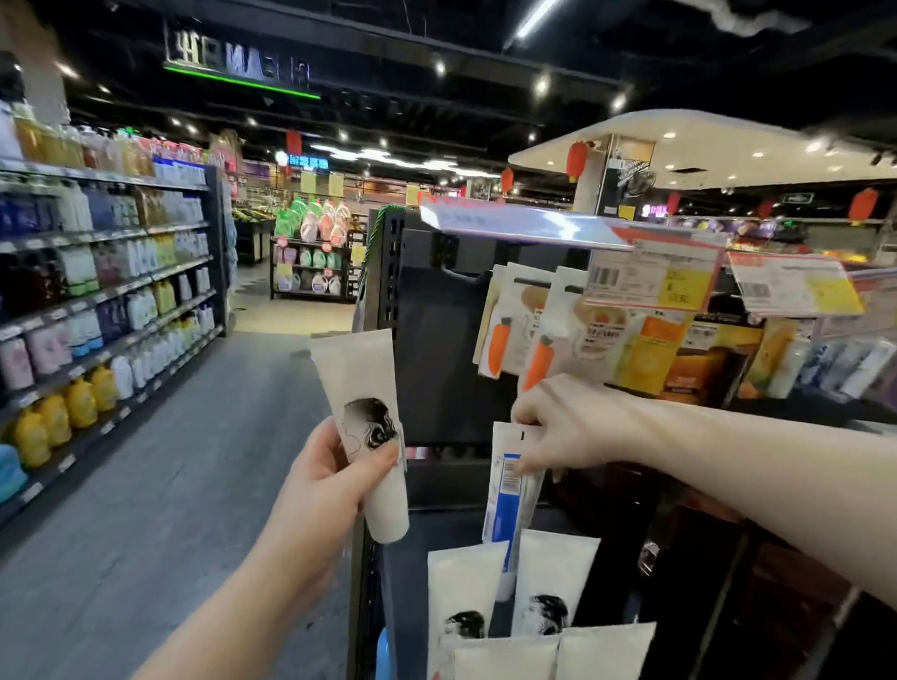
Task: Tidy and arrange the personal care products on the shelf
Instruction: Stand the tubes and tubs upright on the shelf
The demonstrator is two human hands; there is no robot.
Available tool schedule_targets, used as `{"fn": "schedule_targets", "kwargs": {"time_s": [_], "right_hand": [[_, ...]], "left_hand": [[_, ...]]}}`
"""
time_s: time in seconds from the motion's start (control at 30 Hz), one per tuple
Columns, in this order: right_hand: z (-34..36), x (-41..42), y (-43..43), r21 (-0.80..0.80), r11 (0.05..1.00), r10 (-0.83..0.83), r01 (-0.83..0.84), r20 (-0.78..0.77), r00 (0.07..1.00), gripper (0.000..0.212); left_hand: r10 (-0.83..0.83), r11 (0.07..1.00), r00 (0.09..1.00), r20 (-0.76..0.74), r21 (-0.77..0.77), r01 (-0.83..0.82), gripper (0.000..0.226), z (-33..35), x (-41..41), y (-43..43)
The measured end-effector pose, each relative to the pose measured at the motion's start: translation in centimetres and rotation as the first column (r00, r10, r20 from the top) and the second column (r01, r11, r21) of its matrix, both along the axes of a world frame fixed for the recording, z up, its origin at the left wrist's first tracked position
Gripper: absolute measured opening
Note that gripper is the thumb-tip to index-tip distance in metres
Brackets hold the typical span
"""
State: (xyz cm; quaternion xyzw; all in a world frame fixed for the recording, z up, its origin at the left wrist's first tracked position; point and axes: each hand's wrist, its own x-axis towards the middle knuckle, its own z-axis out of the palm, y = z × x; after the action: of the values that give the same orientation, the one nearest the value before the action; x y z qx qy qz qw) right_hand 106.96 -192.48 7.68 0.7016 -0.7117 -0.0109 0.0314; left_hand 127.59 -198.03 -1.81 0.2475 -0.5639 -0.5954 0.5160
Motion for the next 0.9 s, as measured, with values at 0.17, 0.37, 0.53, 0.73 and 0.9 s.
{"fn": "schedule_targets", "kwargs": {"time_s": [0.17,0.37,0.53,0.73,0.9], "right_hand": [[-2.2,-0.5,-0.8,0.149,0.988,0.051,-0.041,-0.066,0.997,0.023],[-0.9,-0.7,-0.6,0.318,0.941,0.087,-0.115,0.1,0.991,0.073],[0.0,-0.9,0.0,0.455,0.868,0.203,-0.2,0.043,0.978,0.064],[-1.3,-0.6,-0.4,0.326,0.934,0.147,-0.144,0.016,0.989,0.04],[-0.7,-0.8,-0.3,0.444,0.889,0.035,-0.11,0.172,0.984,0.045]], "left_hand": [[0.052,0.998,0.999,0.005,0.03,-0.052,0.02,-0.7,-0.8,0.6],[0.076,0.996,0.996,0.042,0.033,-0.077,0.021,-1.1,-1.3,0.9],[0.07,0.997,0.996,0.058,0.035,-0.072,0.021,-1.3,-1.2,1.1],[0.074,0.996,0.995,0.071,0.051,-0.077,0.022,-1.2,-1.1,1.3],[0.07,0.997,0.995,0.075,0.036,-0.073,0.019,-1.0,-1.1,1.6]]}}
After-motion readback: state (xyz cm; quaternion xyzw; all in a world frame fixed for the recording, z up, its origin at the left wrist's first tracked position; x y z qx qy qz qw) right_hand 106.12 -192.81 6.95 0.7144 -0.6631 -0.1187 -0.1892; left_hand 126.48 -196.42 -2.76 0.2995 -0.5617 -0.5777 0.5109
